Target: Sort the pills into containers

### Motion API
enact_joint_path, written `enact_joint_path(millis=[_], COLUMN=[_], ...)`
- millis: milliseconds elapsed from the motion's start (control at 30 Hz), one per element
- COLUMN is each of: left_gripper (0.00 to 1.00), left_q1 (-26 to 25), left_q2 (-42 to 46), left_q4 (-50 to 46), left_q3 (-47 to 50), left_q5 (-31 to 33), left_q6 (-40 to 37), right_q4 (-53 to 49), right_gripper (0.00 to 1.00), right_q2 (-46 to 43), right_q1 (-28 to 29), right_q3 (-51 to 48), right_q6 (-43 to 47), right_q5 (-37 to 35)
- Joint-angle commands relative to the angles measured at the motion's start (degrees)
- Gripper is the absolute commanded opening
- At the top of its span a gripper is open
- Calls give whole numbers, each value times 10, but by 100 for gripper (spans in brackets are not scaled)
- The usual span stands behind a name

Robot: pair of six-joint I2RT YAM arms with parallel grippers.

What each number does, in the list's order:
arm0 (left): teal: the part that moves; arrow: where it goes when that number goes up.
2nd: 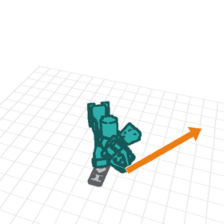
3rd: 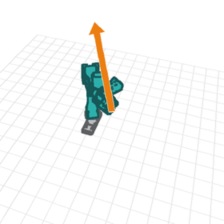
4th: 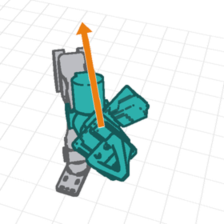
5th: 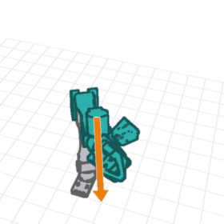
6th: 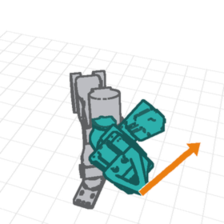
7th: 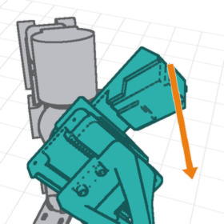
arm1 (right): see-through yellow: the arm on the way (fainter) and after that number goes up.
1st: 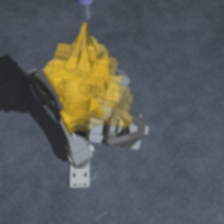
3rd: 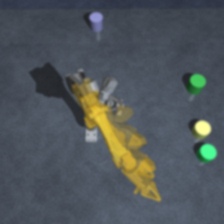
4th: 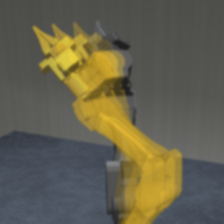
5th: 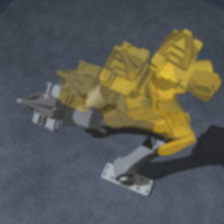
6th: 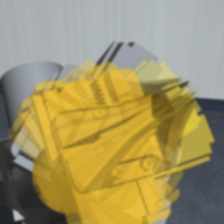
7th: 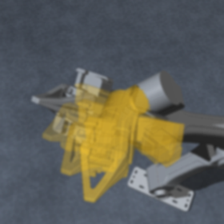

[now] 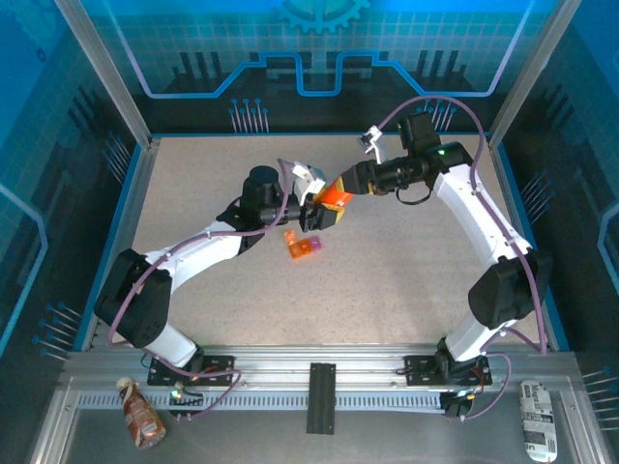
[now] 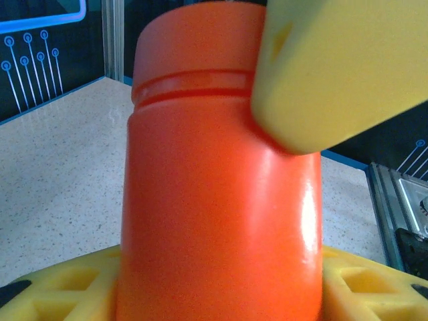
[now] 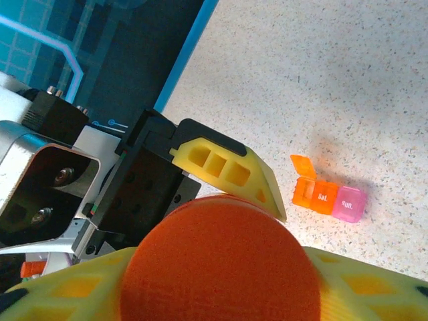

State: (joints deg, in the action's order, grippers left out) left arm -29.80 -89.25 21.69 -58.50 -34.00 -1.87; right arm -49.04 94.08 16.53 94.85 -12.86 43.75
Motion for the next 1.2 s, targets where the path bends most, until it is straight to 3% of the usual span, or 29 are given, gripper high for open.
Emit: enact_joint_path(millis=[0,133,267,400,767,867,1167], left_gripper=[0,0,0,0,0,0,0], left_q1=[-4,-4,-4,-4,-4,-4,-5], left_q2=[22,38,54,71,111,117,127], left_q4=[-20,-13,-10,-3,3,9,36], left_q3=[-20,-7,3,16,48,57,85], left_q5=[9,24,36,48,61,65,88], left_q6=[-3,-9,-9,-9,-9,-9,-10], right_q4=[17,26,26,14,42,63,188], right_gripper=[66,79,100,100,100,98,77], right_q2=[-22,-37,-50,-60,-111,-119,-119], right_q1=[-1,-17,-33,-44,-55,-55,-39], right_q3=[2,-1,-1,-1,-43,-55,-97], right_q6=[-3,-11,-11,-5,-14,-29,-157], right_q5=[6,5,1,-16,-192,-179,-42])
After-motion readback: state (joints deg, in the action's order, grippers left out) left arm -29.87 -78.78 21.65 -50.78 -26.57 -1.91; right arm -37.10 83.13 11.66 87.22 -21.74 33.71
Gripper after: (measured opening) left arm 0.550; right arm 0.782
